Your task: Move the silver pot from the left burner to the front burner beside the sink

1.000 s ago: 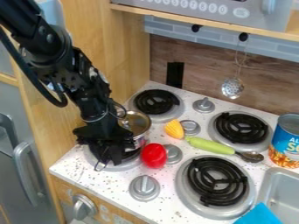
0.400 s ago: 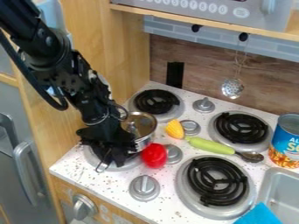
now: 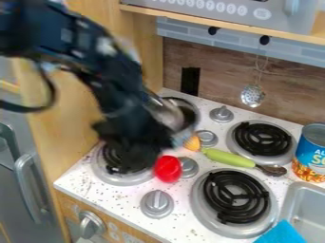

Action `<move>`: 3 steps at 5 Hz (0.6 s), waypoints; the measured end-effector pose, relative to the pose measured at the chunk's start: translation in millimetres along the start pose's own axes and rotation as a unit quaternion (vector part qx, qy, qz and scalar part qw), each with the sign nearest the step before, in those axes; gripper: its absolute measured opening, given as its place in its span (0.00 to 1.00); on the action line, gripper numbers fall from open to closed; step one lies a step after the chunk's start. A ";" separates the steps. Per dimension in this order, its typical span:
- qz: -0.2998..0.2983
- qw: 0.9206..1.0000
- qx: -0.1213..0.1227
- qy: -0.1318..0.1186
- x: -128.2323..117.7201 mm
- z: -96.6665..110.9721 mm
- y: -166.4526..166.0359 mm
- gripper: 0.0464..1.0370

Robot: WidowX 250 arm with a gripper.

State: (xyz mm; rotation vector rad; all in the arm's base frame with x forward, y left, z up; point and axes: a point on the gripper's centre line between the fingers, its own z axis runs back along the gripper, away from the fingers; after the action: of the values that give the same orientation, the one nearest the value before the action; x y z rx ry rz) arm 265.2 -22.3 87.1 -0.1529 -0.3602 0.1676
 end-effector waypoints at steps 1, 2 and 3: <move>-0.009 1.000 -0.001 0.018 -5.7 0.7 -10.3 0.36; -0.014 1.000 0.006 0.016 -7.8 0.3 -17.0 0.36; -0.025 1.000 0.008 0.003 -5.7 -5.0 -20.1 0.36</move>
State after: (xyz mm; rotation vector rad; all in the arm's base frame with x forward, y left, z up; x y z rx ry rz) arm 264.4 -43.5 84.2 -0.1290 -0.3569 0.1205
